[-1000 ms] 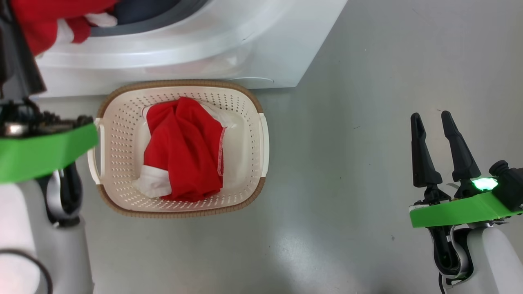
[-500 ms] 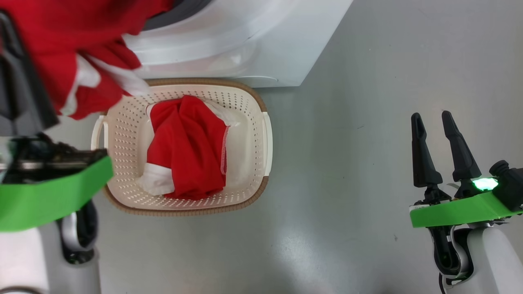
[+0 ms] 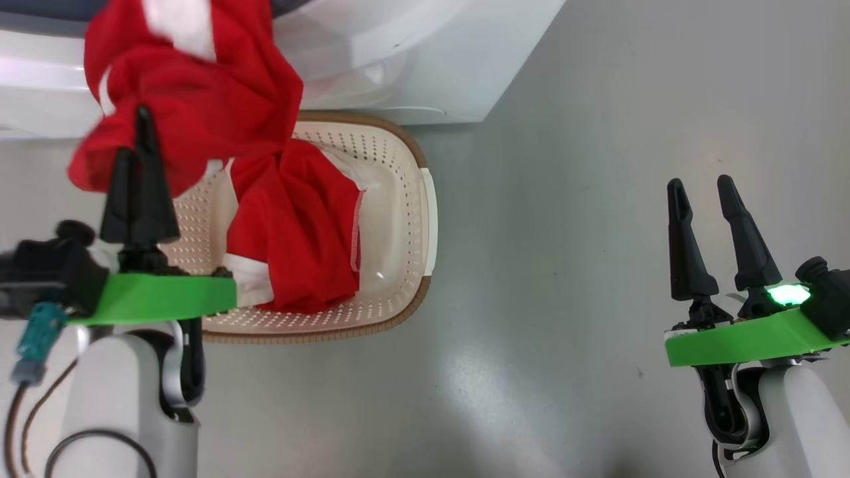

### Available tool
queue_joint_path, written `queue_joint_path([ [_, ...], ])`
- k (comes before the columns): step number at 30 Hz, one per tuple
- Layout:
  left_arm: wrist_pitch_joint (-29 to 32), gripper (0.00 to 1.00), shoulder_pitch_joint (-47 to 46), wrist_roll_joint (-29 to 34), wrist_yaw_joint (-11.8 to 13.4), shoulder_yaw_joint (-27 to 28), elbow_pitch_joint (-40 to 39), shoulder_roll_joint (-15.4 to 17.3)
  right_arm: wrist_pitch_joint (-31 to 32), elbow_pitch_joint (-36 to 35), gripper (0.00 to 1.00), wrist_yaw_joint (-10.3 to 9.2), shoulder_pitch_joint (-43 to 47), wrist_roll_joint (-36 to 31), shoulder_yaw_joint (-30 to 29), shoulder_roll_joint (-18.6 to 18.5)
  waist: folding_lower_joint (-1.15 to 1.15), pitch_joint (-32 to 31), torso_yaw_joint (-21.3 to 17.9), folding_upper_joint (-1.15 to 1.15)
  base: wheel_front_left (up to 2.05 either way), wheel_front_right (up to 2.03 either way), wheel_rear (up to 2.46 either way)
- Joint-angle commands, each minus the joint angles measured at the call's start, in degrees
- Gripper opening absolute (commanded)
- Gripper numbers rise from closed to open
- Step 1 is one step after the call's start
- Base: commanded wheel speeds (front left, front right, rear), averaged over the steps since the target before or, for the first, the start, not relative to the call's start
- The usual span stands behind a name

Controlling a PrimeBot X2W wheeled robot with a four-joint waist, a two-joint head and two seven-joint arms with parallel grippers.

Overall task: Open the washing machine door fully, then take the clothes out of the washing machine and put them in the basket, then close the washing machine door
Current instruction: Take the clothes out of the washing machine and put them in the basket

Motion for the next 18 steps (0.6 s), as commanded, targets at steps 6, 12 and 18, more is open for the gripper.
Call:
queue_joint_path([
  [6, -0.3, 0.00, -1.2, 1.8, -0.9, 0.9, 6.7, 1.5, -0.4, -1.7, 1.00, 0.37, -0.6, 0.3, 1.7, 0.1, 0.00, 2.1, -0.8, 0.00, 0.00, 0.00, 0.00],
  [12, -0.3, 0.00, -2.9, 3.2, -1.8, 0.3, 14.9, 1.5, -0.4, -2.0, 1.00, 0.37, -1.2, 0.6, 1.8, 0.1, 0.00, 4.0, -1.5, 0.00, 0.00, 0.00, 0.00],
  [18, -0.3, 0.00, -4.9, 3.6, -3.1, -0.2, 21.7, 1.5, -0.4, -2.4, 1.00, 0.37, -1.6, 0.5, 1.8, 0.1, 0.00, 6.0, -1.8, 0.00, 0.00, 0.00, 0.00],
])
